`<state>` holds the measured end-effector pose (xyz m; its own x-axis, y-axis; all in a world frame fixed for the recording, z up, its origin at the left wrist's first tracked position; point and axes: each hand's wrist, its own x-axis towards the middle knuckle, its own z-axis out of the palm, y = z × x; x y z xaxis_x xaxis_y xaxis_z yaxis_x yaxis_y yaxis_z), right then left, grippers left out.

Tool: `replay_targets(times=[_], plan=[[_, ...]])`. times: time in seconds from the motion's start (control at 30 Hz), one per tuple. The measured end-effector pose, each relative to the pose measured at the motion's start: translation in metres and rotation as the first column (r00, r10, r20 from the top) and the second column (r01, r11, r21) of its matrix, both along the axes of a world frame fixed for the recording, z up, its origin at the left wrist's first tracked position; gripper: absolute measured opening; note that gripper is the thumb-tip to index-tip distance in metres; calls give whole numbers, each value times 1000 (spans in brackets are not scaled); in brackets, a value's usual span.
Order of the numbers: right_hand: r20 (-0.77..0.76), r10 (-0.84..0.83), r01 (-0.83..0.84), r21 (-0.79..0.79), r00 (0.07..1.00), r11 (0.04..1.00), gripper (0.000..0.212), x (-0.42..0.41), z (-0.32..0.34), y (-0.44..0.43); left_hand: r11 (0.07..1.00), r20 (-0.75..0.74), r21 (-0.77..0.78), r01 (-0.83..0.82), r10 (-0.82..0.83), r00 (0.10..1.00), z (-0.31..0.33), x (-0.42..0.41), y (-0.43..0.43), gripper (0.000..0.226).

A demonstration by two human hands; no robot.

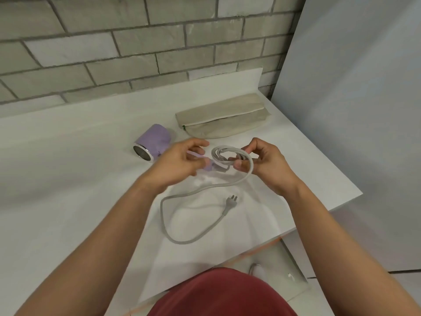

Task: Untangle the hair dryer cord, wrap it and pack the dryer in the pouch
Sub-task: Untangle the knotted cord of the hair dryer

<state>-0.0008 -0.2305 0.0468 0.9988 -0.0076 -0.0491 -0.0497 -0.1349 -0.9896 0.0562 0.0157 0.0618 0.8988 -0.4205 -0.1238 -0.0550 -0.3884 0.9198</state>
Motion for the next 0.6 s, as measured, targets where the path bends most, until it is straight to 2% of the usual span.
replay_targets(times=[0.07, 0.17, 0.23, 0.37, 0.47, 0.6], plan=[[22, 24, -26, 126, 999, 992, 27, 0, -5, 1, 998, 42, 1, 69, -69, 997, -11, 1, -14, 40], [34, 25, -32, 235, 999, 972, 29, 2, -11, 2, 994, 118, -50, 102, -95, 988, -14, 6, -29, 27], [36, -7, 0, 185, 999, 983, 28, 3, -9, -1, 992, 138, -62, 107, -97, 986, -12, 10, -33, 19], [-23, -92, 89, -105, 996, 990, 18, 7, 7, -17, 997, 230, 48, 62, -71, 971, -10, 14, -36, 12], [2, -225, 224, -110, 974, 968, 13, 8, 26, -22, 985, 323, 168, 28, -82, 943, -4, 17, -38, 3], [38, -92, 98, -229, 995, 968, 14, 4, 44, -15, 955, 450, 294, -32, -109, 886, 9, 15, -44, 11]])
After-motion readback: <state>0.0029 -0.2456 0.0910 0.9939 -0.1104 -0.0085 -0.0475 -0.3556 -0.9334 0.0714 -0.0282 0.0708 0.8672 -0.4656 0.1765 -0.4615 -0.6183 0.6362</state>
